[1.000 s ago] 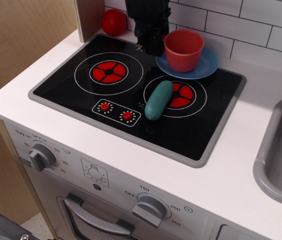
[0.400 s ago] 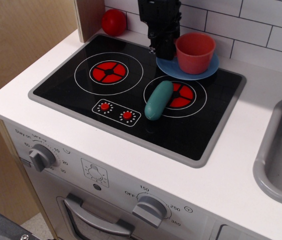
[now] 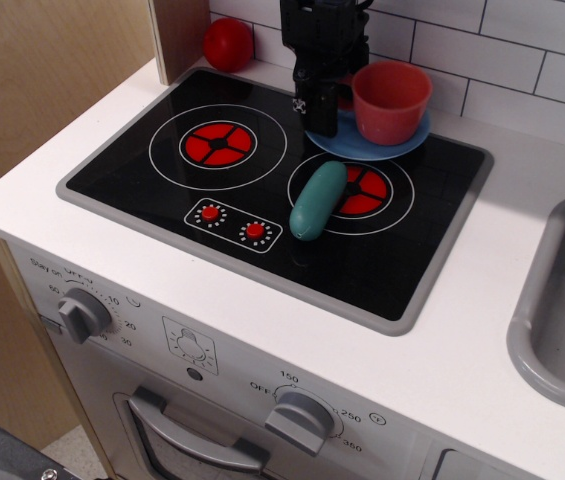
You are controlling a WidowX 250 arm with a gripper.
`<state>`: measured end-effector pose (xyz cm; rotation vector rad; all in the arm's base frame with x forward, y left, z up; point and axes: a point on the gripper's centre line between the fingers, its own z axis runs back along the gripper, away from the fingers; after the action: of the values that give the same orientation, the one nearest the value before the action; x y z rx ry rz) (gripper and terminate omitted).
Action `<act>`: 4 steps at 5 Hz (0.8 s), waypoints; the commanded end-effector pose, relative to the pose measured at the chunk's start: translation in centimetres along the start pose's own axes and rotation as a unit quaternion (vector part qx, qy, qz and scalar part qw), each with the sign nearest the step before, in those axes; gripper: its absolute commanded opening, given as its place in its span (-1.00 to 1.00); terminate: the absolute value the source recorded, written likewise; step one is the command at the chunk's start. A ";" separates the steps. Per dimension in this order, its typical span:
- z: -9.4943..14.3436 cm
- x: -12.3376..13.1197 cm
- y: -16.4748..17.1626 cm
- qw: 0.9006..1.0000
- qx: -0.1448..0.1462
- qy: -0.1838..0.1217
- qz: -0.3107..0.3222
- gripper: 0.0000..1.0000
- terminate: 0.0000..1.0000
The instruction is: Put cup on plate
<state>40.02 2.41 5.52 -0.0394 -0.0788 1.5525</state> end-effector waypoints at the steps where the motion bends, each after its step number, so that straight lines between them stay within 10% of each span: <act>1: 4.2 3.0 -0.3 0.997 -0.059 -0.035 0.028 1.00 -1.00; 4: 4.8 6.1 0.9 0.997 -0.057 -0.043 0.024 1.00 -1.00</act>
<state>38.29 7.84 7.03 -0.0182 -0.1461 1.5952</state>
